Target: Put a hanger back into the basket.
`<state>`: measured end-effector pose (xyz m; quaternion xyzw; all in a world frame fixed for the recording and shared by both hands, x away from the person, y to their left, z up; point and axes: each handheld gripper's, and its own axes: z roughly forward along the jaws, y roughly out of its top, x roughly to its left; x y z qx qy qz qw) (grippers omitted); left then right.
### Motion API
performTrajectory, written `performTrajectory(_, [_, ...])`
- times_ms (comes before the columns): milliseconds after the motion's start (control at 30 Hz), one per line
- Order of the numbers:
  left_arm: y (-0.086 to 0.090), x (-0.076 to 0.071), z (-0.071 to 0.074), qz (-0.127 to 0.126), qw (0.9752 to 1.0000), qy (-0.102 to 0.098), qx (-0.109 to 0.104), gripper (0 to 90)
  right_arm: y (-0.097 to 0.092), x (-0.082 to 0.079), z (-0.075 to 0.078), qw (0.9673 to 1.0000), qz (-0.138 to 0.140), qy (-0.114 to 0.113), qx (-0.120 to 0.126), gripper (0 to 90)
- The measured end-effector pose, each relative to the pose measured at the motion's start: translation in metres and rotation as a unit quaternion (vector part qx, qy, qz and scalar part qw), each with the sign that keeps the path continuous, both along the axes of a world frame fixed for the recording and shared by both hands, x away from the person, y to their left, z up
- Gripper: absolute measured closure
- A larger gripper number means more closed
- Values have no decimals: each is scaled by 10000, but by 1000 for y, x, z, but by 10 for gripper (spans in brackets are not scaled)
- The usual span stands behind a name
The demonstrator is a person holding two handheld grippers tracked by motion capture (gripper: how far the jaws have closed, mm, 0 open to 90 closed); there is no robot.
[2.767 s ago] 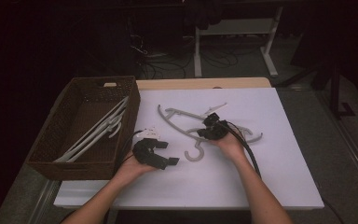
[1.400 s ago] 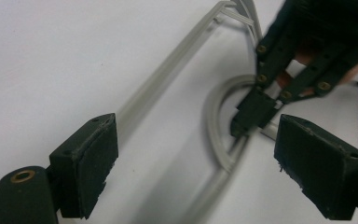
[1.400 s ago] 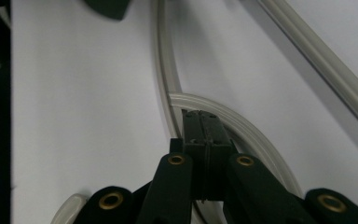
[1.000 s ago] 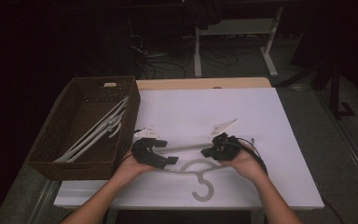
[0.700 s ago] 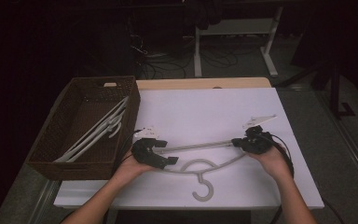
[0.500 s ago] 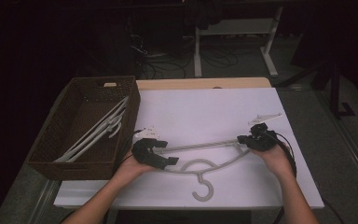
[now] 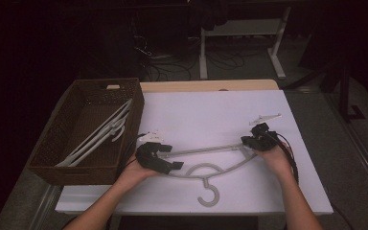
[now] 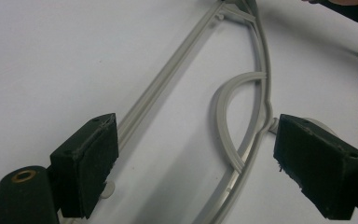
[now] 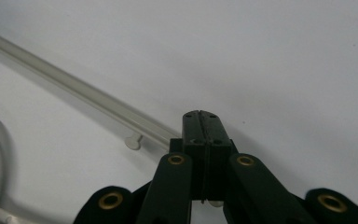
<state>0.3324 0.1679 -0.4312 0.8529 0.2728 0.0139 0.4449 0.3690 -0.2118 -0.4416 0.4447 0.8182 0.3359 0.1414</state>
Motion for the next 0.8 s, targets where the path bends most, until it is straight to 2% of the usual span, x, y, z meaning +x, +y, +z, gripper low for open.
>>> performTrajectory(300, [0,0,1,-96,9999,39,9,142,1,4,-4,9999,-50,118,-1,891])
performTrajectory(433, [-2,-1,1,-303,9994,109,129,143,2,7,-5,9998,-57,185,-35,891])
performTrajectory(533, [-6,-3,0,-593,9975,177,347,147,3,8,-6,9997,-70,228,-30,891])
performTrajectory(567, [-6,-3,0,-593,9975,177,347,147,3,8,-6,9997,-70,228,-30,891])
performTrajectory(600, [-8,-4,-1,-818,9949,157,566,147,3,8,-6,9997,-64,237,-35,891])
performTrajectory(800, [-20,-9,-6,-1283,9865,67,1013,223,4,10,-7,9996,-83,278,-51,892])
